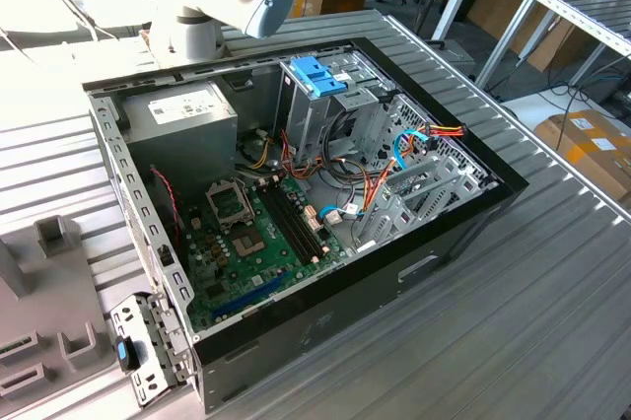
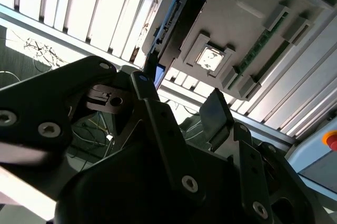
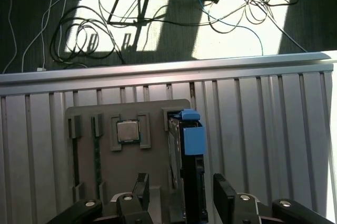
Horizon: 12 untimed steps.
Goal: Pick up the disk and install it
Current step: 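Pick up the disk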
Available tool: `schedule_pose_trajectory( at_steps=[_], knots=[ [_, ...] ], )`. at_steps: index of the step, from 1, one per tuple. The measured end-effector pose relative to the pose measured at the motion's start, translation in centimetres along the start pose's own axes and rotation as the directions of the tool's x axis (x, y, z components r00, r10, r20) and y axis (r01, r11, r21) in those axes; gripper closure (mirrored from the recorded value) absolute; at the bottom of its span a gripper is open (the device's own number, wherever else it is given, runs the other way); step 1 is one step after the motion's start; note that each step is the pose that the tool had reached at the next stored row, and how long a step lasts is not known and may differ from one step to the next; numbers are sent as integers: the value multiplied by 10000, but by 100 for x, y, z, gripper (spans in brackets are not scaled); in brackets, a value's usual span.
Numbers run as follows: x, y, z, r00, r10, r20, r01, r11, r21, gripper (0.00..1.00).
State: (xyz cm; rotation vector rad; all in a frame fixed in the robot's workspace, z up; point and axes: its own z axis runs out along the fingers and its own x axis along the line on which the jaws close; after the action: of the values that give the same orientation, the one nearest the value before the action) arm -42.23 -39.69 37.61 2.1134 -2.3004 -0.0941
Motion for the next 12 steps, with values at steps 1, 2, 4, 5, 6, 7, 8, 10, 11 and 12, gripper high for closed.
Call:
schedule_pose_trajectory(
  at_steps=[1,2,4,5,6,7,8,10,11,12],
  knots=[
    [0,0,2,10000,0,0,0,10000,0,40],
    [0,0,3,10000,0,0,0,10000,0,40],
    [0,0,6,10000,0,0,0,10000,0,40],
    [0,0,8,10000,-1,0,1,10000,0,40],
    [0,0,9,10000,0,-1,0,10000,0,40],
    [0,0,10,10000,0,-1,0,10000,0,40],
    [1,-1,12,10000,-1,0,1,10000,0,40],
    [0,-1,15,10000,0,0,0,10000,0,40],
    [1,-1,28,10000,-1,0,1,10000,1,40],
    [1,-2,41,10000,0,0,0,10000,0,40]
  ],
)
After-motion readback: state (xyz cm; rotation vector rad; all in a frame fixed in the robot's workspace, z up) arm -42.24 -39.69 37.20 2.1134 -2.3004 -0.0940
